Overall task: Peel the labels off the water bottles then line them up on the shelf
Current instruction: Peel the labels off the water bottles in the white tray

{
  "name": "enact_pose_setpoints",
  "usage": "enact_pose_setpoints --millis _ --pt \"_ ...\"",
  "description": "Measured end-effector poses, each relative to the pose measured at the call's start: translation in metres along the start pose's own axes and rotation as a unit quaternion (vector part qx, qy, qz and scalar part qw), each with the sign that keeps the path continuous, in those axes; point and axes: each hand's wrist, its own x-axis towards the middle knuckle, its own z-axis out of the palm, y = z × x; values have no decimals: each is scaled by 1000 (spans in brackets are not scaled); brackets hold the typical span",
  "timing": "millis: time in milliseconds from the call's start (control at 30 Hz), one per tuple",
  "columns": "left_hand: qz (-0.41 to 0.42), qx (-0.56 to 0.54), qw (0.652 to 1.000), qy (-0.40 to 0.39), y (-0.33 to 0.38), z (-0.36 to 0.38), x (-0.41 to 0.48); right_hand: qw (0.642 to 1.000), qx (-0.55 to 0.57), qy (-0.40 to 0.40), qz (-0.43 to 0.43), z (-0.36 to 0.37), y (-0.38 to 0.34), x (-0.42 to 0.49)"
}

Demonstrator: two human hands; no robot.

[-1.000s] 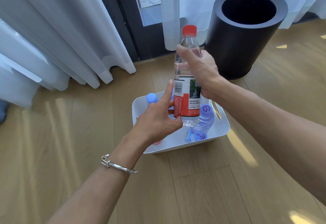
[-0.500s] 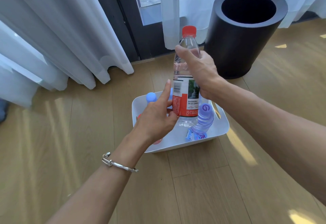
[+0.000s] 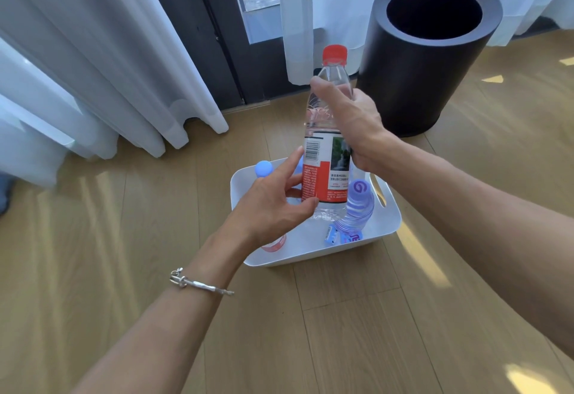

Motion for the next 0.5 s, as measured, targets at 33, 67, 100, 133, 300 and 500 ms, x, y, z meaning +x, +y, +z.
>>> enact_pose_setpoints --millis 33,67,100,133,300,500 --pt "5 6 1000 8 0 1 0 1000 -2 -1 -1 0 1 0" --pt "8 17 1000 20 -1 2 -1 1000 -2 -2 0 1 1 1" --pt "9 37 999 31 -3 4 -1 1000 0 0 1 1 2 1" --pt "7 62 997 38 -4 4 -1 1000 3 2 4 2 2 2" --pt "51 237 969 43 -14 8 1 1000 22 3 19 0 8 7" --pt "167 335 917 139 -22 20 6 998 53 3 42 -1 12 12"
